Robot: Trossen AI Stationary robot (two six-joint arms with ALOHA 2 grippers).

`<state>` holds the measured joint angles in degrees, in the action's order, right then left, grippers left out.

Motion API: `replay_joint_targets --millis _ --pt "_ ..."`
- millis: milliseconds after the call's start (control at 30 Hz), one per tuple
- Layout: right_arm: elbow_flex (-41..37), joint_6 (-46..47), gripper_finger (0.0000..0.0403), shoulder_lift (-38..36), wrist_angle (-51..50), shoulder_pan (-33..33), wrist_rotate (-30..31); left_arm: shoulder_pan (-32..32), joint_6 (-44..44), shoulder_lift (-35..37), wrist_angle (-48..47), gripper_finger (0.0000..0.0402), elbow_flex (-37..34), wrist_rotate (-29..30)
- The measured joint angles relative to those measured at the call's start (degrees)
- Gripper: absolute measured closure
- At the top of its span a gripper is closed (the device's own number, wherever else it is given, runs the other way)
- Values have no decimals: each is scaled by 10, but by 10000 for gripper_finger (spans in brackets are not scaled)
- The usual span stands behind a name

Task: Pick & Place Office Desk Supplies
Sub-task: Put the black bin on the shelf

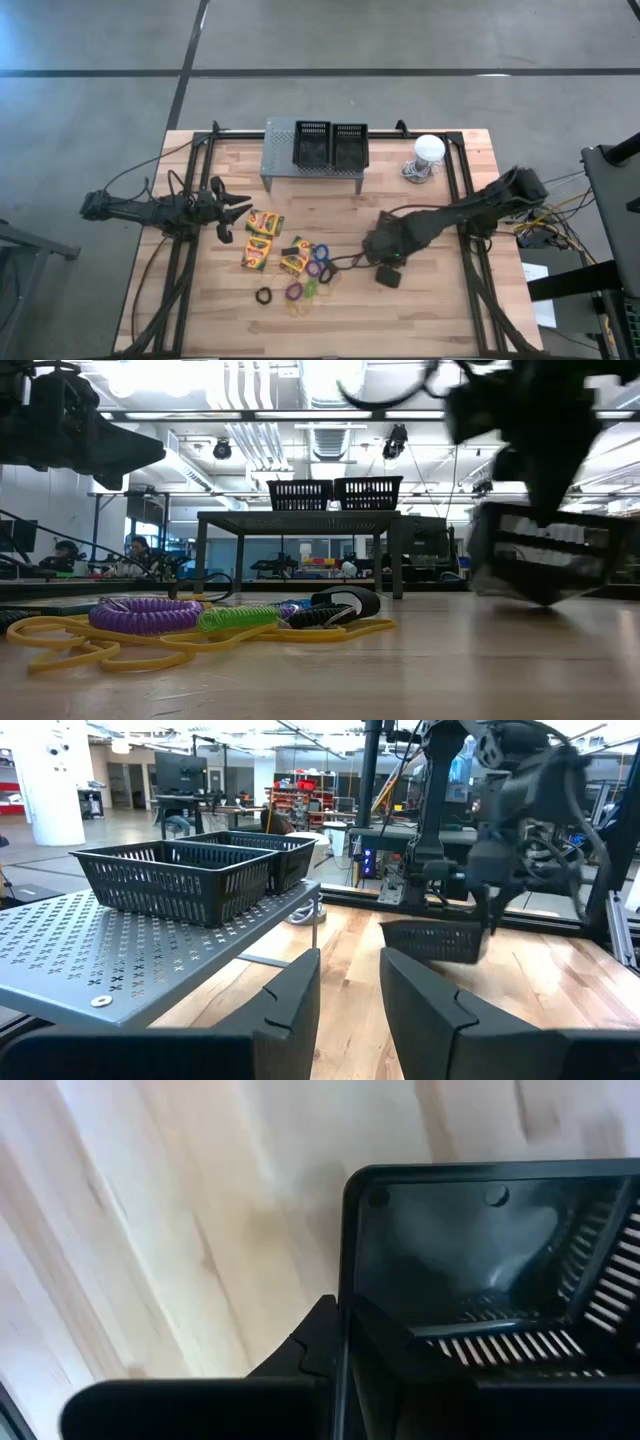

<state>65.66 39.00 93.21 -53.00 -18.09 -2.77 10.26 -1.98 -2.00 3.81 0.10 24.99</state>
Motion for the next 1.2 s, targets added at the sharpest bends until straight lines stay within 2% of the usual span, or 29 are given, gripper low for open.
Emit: replay_joint_targets --millis 167,400,533,700,800,900,967,1067,1200 --pt "100 -8 388 118 -9 -3 -13 0 0 0 0 288 0 0" --pt "250 -106 384 239 -67 -37 -7 0 0 0 0 288 0 0" --pt "300 -139 347 266 -72 -46 49 0 0 0 0 288 0 0" --pt "311 -175 275 252 -74 -59 109 0 0 0 0 288 0 0" --pt "283 -192 237 214 -62 -82 197 0 0 0 0 288 0 0" --pt "213 -198 213 161 -25 -114 274 0 0 -1 0 288 0 0" --pt "150 -200 206 121 30 -132 271 0 0 -1 0 288 0 0" --pt "50 -239 204 47 146 -148 221 0 0 -4 1 288 0 0" --pt "-80 -263 211 -44 273 -144 194 0 0 -6 0 288 0 0"
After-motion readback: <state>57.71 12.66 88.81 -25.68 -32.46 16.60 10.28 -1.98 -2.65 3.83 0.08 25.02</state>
